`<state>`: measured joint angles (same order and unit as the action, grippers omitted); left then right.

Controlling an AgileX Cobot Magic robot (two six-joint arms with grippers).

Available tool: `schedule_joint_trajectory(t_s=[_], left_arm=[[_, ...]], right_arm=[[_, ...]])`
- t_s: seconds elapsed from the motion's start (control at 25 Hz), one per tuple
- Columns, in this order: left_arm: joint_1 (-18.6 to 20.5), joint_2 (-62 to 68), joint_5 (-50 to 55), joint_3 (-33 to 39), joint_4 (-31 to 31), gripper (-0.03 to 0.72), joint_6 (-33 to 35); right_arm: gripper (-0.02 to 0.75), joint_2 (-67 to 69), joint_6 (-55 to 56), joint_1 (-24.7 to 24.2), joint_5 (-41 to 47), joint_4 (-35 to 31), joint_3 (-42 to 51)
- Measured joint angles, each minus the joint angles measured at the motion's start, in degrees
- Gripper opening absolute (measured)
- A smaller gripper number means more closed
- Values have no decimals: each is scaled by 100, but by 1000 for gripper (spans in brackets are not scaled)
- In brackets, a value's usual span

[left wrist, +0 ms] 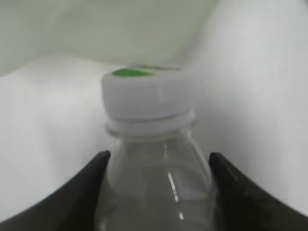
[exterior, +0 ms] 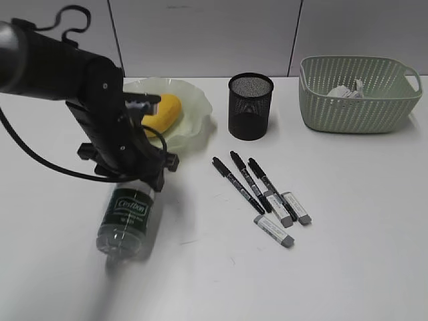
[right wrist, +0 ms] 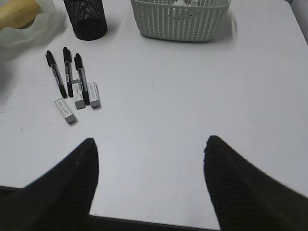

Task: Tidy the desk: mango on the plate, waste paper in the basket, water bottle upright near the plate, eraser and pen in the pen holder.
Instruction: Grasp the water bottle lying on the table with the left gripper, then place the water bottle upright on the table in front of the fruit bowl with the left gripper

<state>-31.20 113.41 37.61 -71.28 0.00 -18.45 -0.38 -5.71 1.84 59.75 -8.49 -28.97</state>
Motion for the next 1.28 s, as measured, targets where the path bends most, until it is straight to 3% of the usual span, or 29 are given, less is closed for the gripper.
schedule_joint_trajectory(t_s=[0.24,0.36,0.48,0.64,0.8,1.28], left_arm=[[-43,-1902,-2668,1067,795,448,-6],[185,-2586,-4113,2189,1325,448,-6],[648,-2912,-6099,3847,1416,448,66],[1448,-2456,-9179,5165,1436,448,1092],[1758,-1556,-10293,5270,1404,448,1423],[1715,-807,-10446,4505,1708,448,1474]], right_arm=[[529,0,0,0,0,4,0],[524,0,0,0,0,4,0],[520,0,0,0,0,4,0],[519,0,6,0,0,4,0],[519,0,6,0,0,4,0],[519,0,6,0,0,4,0]])
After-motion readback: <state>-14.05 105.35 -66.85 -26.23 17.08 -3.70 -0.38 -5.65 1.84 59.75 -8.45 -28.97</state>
